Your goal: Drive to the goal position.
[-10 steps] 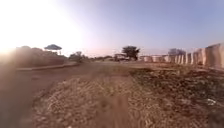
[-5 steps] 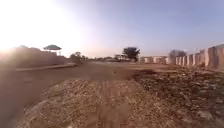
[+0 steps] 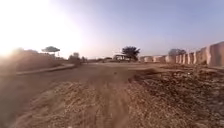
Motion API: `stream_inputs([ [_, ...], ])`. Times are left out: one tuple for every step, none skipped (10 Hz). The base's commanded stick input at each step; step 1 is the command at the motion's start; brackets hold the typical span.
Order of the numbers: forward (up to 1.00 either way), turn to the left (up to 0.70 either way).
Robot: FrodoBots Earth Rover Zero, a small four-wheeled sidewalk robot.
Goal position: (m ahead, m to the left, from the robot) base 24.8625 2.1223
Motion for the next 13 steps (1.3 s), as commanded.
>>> stream_inputs([
  [0.7,0.0],
  [0.7,0.0],
  [0.7,0.0],
  [0.7,0.0],
  [0.7,0.0],
  [0.7,0.0],
  [0.7,0.0],
  [0.7,0.0],
  [0.7,0.0],
  [0.7,0.0],
  [0.7,0.0],
  [0.7,0.0],
  [0.7,0.0],
])
